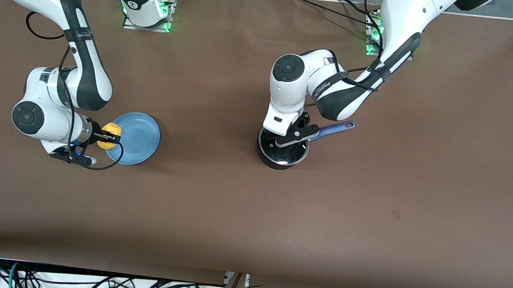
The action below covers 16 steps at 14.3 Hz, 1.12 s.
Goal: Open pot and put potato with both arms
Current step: 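Lift the lid off with the left gripper while the right gripper lifts potato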
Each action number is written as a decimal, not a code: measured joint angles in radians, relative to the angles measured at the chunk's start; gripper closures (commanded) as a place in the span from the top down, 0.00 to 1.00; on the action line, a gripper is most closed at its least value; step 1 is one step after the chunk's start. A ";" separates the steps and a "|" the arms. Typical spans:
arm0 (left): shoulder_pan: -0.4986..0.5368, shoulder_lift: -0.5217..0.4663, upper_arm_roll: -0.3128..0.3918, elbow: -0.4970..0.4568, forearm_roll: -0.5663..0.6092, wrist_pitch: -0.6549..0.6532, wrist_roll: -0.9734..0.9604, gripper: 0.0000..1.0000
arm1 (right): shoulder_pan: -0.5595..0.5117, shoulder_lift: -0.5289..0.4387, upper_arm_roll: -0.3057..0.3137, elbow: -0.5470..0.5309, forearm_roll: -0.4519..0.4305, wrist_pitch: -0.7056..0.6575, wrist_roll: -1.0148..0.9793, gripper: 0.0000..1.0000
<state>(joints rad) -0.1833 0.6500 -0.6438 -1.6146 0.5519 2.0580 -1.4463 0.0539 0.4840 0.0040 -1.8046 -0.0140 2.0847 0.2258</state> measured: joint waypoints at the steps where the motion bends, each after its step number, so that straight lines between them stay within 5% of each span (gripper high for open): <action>1: 0.000 0.000 -0.001 0.015 0.000 -0.025 0.001 0.10 | 0.000 0.000 0.000 0.000 0.000 0.000 0.000 0.53; 9: 0.080 -0.057 -0.002 0.157 -0.133 -0.230 0.302 0.10 | 0.054 0.000 0.007 0.016 0.060 -0.031 0.111 0.53; 16: 0.324 -0.199 -0.002 0.158 -0.261 -0.348 0.749 0.08 | 0.317 -0.003 0.018 0.128 0.203 -0.101 0.589 0.53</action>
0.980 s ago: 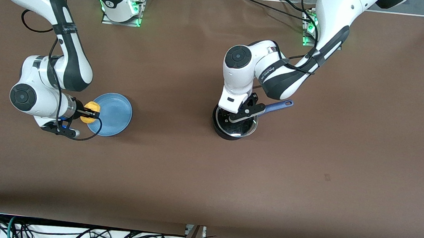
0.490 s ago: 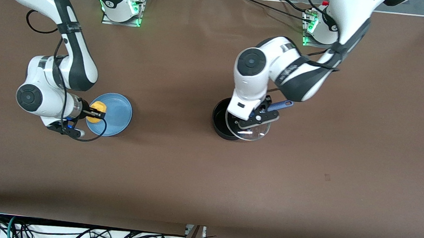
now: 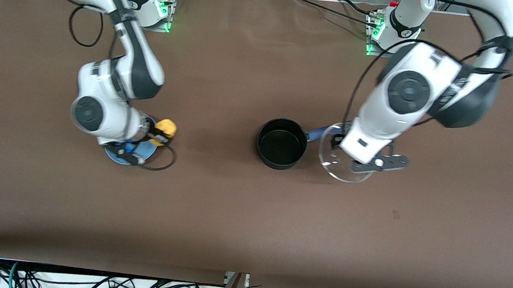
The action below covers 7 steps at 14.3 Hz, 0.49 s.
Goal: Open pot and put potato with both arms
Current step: 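Lift the lid off with the left gripper while the right gripper lifts potato, then carry the potato over the saucepan with the right gripper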
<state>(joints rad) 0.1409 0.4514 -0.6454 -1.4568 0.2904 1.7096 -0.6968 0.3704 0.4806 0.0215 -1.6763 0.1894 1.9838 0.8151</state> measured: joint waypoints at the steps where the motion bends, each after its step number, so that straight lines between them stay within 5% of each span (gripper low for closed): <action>1: 0.022 -0.005 0.000 -0.002 0.000 -0.004 0.038 0.08 | 0.046 0.001 0.001 0.010 0.018 0.002 0.079 0.53; 7: 0.152 -0.010 0.002 -0.041 0.000 0.019 0.253 0.08 | 0.303 0.099 0.004 0.133 0.048 0.180 0.549 0.54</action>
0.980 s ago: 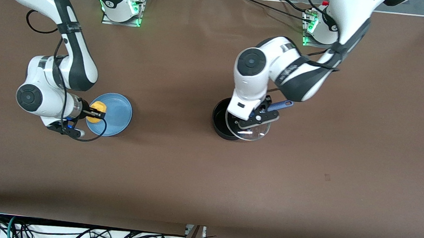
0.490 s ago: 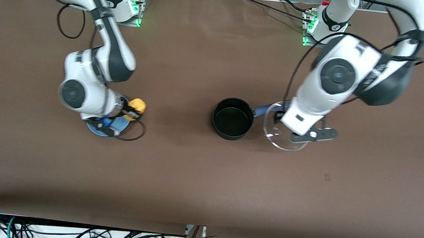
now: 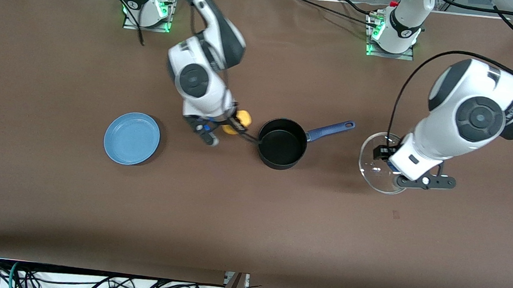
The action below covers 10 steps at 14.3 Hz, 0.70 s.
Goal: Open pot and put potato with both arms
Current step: 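Carry the potato over the saucepan with the right gripper, then release the potato into the saucepan and withdraw the right gripper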
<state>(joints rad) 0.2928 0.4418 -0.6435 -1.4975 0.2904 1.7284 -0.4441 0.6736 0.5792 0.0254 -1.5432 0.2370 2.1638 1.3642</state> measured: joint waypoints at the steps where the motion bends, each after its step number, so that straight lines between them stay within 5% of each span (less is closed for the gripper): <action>1: 0.019 -0.003 0.000 -0.016 0.000 0.029 0.016 0.08 | 0.034 0.037 0.000 0.047 0.000 0.034 0.075 0.54; 3: 0.058 -0.018 0.000 -0.082 0.000 0.123 0.054 0.08 | 0.089 0.117 -0.001 0.139 0.000 0.100 0.202 0.59; 5: 0.097 -0.047 0.000 -0.185 0.000 0.232 0.084 0.08 | 0.122 0.181 -0.001 0.198 0.000 0.163 0.268 0.81; 6: 0.115 -0.065 0.000 -0.243 0.000 0.289 0.096 0.08 | 0.128 0.200 -0.002 0.212 0.000 0.180 0.279 1.00; 10: 0.175 -0.143 0.000 -0.466 0.014 0.502 0.118 0.08 | 0.124 0.216 -0.018 0.237 0.000 0.187 0.282 1.00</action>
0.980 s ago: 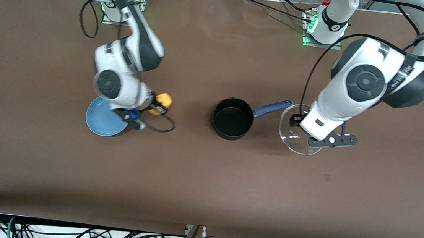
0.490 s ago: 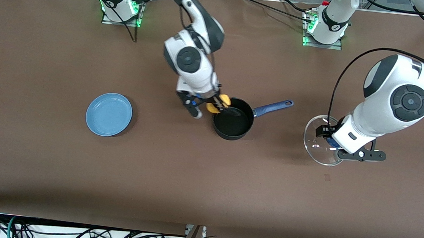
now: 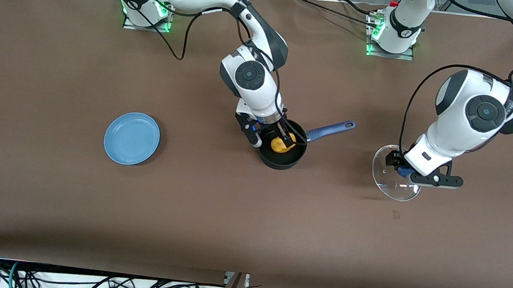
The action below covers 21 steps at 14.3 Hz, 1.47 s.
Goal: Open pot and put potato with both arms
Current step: 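Release the potato into the saucepan and withdraw the right gripper, then lower the lid onto the table with the left gripper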
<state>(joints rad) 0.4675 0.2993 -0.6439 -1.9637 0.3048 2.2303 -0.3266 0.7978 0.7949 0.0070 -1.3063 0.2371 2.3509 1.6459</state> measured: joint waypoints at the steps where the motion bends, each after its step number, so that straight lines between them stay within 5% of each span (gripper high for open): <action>1: 0.012 -0.010 0.000 -0.047 0.017 0.038 0.000 0.08 | -0.004 -0.003 -0.007 0.009 0.000 -0.003 0.000 1.00; 9: 0.122 -0.017 0.005 -0.255 0.165 0.236 0.003 0.09 | -0.204 -0.163 -0.036 0.043 -0.002 -0.300 -0.330 1.00; 14: 0.234 0.032 0.014 -0.323 0.364 0.353 0.001 0.09 | -0.276 -0.294 -0.204 0.015 0.002 -0.543 -0.693 1.00; 18: 0.278 0.106 0.015 -0.330 0.512 0.396 -0.066 0.10 | -0.285 -0.447 -0.313 -0.120 0.002 -0.640 -1.006 1.00; 19: 0.279 0.123 0.014 -0.331 0.588 0.398 -0.127 0.17 | -0.285 -0.492 -0.350 -0.164 0.002 -0.665 -1.088 1.00; 21: 0.279 0.154 0.012 -0.330 0.763 0.401 -0.275 0.51 | -0.295 -0.569 -0.410 -0.229 0.001 -0.722 -1.221 1.00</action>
<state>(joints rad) 0.7461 0.4532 -0.6323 -2.2934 1.0676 2.6314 -0.6019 0.5029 0.2258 -0.4026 -1.5357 0.2386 1.6287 0.4253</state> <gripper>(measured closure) 0.449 0.000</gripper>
